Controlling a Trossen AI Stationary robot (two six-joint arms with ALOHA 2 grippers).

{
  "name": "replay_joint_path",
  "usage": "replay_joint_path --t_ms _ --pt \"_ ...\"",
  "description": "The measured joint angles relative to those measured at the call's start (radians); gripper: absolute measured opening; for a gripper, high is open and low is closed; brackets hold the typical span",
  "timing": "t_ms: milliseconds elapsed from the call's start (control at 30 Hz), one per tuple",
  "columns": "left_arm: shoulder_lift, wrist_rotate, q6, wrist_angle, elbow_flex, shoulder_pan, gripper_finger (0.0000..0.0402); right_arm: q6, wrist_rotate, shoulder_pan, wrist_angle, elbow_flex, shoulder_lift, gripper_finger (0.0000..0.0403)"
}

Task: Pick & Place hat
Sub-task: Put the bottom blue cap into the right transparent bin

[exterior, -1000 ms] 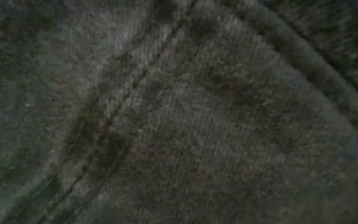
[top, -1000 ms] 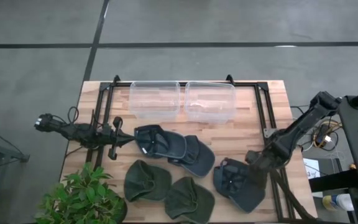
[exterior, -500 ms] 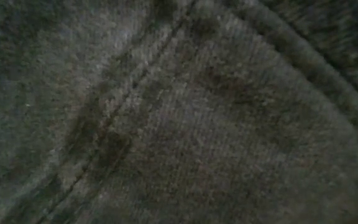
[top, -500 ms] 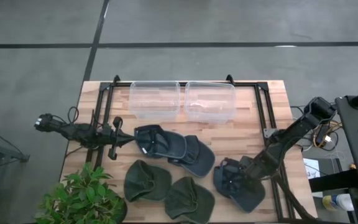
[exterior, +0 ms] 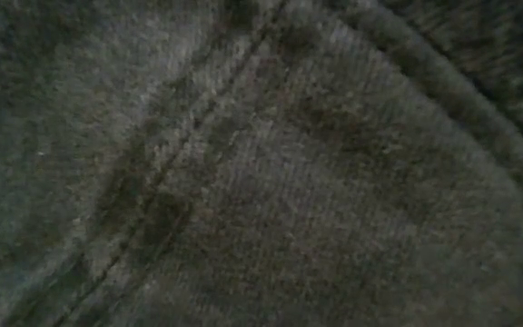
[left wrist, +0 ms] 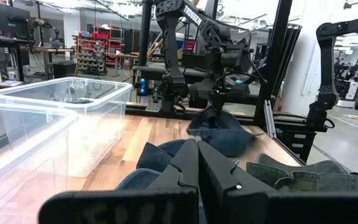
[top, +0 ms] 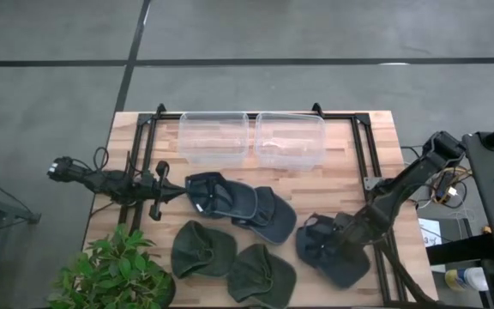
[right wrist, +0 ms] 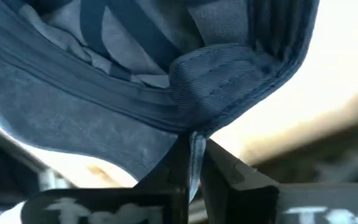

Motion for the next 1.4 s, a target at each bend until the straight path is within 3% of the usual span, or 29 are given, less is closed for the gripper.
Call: replay_joint_path --t_ms 200,500,700,933,1400 --pt "0.0 0.0 0.0 0.0 0.0 0.0 0.0 -0.034 0.127 0.0 -0.322 0.172 0.002 0.0014" --pt "0.0 0.0 0.0 0.001 0.0 0.0 0.0 -0.107 0.365 -0.002 -0.56 0.443 0.031 0.0013" --pt "0.001 0.0 0.0 0.005 -0.001 0.0 0.0 -0.311 0.53 -0.035 -0.555 0.57 0.095 0.0013" --pt "0.002 0.0 0.0 0.006 -0.001 0.0 0.0 -0.581 0.867 -0.098 -0.556 0.698 0.212 0.0013" --pt "0.002 0.0 0.0 0.006 -0.001 0.0 0.0 -1.006 1.209 -0.289 -0.555 0.962 0.386 0.0013"
